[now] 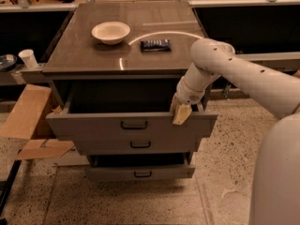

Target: Open top drawer

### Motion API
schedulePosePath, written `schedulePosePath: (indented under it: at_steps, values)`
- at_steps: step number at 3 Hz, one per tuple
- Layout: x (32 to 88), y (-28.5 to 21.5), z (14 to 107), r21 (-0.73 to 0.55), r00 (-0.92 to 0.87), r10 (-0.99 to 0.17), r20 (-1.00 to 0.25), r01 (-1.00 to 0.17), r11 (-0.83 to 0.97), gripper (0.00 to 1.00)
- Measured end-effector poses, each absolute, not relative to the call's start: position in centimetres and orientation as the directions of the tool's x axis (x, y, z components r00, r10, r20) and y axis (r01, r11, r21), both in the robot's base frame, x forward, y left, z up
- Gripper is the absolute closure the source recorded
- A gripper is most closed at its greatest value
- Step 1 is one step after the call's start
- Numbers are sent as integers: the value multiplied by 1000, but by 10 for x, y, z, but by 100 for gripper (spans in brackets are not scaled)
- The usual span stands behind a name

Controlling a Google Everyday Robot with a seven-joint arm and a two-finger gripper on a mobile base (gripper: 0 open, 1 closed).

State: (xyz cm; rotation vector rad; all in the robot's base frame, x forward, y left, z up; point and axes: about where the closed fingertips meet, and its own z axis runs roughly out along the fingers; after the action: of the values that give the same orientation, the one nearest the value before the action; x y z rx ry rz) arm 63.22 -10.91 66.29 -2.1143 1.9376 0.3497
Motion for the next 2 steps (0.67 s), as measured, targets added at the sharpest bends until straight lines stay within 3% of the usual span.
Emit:
schedulePosePath:
  at_steps: [2]
  values:
    - [597, -102, 671, 28, 73, -927, -369, -996, -90, 100]
